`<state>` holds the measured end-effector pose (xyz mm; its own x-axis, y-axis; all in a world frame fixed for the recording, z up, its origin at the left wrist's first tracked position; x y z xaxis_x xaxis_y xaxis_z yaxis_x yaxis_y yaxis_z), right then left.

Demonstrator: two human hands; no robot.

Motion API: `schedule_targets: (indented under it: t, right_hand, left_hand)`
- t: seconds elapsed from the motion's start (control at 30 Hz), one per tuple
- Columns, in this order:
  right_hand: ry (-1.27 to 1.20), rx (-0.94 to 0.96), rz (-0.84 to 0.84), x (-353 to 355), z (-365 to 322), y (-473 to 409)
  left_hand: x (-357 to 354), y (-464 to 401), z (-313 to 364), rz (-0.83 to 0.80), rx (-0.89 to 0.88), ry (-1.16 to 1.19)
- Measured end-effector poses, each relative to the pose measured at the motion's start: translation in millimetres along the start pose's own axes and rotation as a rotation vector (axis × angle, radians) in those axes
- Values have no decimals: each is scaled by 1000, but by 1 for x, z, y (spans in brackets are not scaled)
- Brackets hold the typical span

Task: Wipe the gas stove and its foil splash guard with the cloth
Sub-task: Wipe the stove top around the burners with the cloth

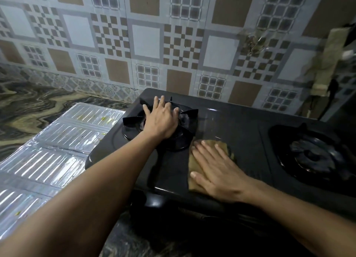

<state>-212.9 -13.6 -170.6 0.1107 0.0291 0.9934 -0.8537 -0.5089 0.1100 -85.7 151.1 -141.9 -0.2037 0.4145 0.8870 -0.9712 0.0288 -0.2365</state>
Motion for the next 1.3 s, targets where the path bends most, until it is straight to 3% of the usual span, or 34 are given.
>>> schedule_targets:
  t: [0.23,0.33,0.4,0.47,0.57,0.7,0.87,1.0,1.2,1.3]
  right_hand:
    - [-50,-182,-11,-1,15,-13]
    - [-45,-156,8,-6,-8,0]
    - [-28,-88,39,-9,-39,10]
    - [22,-18,77,-11,-71,12]
    - [58,50,123,-11,-105,-4]
    - [65,128,135,-8,-145,-45]
    - [39,160,97,-4,-192,-99]
    - [-8,189,60,1,-210,-129]
    - [-52,167,34,18,-220,-167]
    - [-34,155,-43,34,-222,-189]
  left_hand:
    - [32,22,-20,128,-50,90]
    - [59,45,-53,247,-32,82]
    - [75,60,-84,307,84,106]
    - [87,77,-118,271,289,136]
    - [88,101,-151,63,528,224]
    - [86,126,-167,-56,690,709]
    - [89,150,-178,-213,757,1089]
    - [92,166,-183,-212,803,1333]
    - [93,170,-181,-94,847,1307]
    - [93,170,-178,-78,833,1121]
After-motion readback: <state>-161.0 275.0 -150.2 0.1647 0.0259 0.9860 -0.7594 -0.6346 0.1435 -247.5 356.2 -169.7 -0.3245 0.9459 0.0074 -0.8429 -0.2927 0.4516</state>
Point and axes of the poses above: each hand's wrist, its own y-axis away from the middle knuckle, its own x-axis out of the back of the hand, z = x × y, the point moved 5 cm from there along -y, towards the middle knuckle
